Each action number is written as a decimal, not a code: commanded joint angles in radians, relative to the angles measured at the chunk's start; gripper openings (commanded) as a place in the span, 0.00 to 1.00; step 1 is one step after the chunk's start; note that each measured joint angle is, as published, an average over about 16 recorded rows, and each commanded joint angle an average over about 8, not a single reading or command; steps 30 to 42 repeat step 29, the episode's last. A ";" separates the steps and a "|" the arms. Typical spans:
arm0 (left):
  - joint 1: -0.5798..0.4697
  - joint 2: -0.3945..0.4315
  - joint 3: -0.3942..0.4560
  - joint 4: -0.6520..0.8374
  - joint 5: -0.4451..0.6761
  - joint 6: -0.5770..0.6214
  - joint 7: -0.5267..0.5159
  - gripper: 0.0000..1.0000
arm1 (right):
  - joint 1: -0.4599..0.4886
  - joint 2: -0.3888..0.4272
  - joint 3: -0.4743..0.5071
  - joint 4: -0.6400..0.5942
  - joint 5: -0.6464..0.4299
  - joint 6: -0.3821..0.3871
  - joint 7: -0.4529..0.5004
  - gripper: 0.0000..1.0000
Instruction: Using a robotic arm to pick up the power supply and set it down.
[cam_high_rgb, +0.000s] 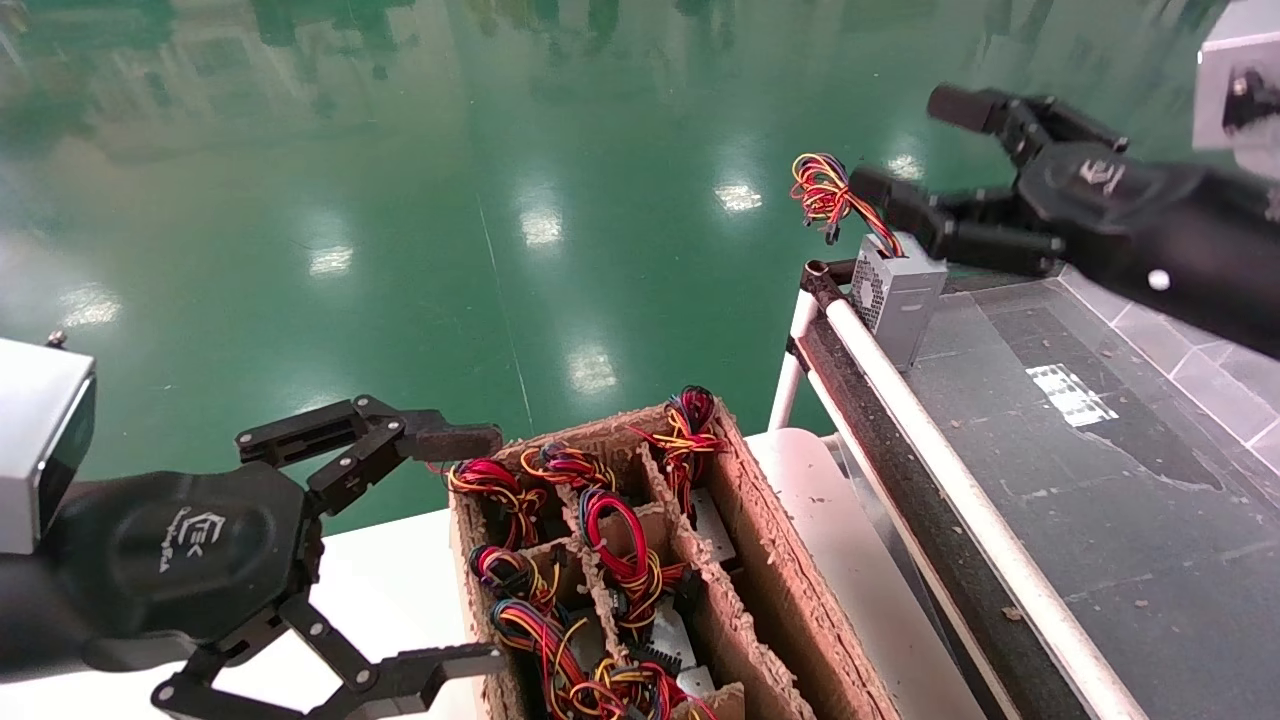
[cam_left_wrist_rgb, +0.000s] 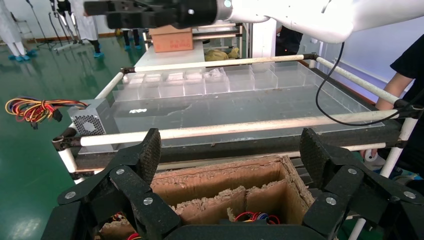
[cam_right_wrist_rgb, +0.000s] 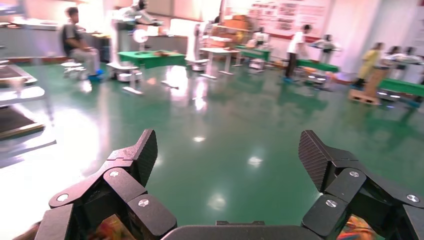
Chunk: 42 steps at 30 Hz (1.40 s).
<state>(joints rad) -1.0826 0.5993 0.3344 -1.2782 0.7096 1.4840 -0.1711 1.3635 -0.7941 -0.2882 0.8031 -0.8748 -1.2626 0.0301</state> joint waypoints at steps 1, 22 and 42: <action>0.000 0.000 0.000 0.000 0.000 0.000 0.000 1.00 | -0.026 0.016 0.001 0.043 0.013 -0.021 0.014 1.00; 0.000 0.000 0.001 0.000 -0.001 0.000 0.000 1.00 | -0.284 0.179 0.008 0.473 0.141 -0.229 0.154 1.00; 0.000 0.000 0.001 0.000 -0.001 -0.001 0.001 1.00 | -0.318 0.200 0.009 0.532 0.159 -0.257 0.168 1.00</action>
